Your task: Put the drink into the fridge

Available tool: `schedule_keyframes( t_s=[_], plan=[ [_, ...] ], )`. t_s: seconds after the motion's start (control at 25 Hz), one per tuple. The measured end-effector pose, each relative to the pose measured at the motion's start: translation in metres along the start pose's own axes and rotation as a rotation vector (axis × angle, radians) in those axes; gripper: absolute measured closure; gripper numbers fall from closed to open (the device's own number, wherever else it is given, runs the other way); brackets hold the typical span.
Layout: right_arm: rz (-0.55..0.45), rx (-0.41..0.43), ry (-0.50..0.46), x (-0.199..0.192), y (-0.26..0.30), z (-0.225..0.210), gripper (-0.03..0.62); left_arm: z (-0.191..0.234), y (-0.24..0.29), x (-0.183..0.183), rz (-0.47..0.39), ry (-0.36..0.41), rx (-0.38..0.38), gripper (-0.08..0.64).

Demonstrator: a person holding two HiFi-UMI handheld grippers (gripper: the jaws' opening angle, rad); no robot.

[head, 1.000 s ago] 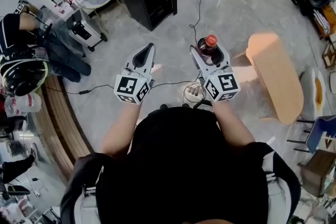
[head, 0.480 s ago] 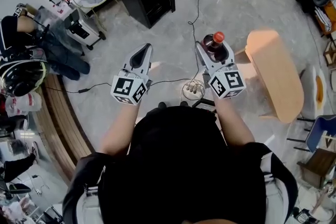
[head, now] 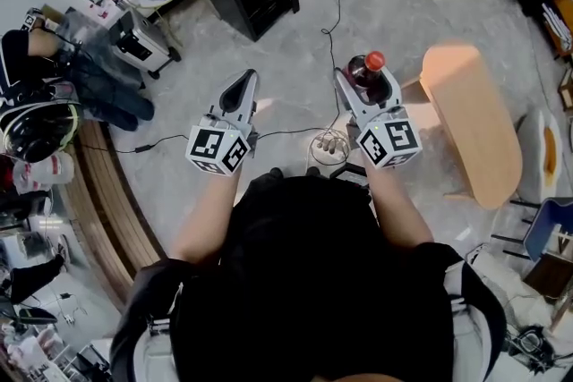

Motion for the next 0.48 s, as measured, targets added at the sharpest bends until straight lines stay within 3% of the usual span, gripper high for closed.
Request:
schedule_keyframes(
  t_s=[0.48],
  plan=[
    [-0.033, -0.002, -0.004, 0.000, -0.007, -0.018, 0.291, -0.016, 0.011, -0.009, 0.004, 0.005, -0.009, 0.541]
  ],
)
Point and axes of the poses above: the fingertips, and each gripper's own axes: y forward along the fingers, z to its left, x out of its top, the point moved 1 cm from there along -y, backward along the fingers, and after that the axes turned 5 degrees about -x, right-handed, at the moved point
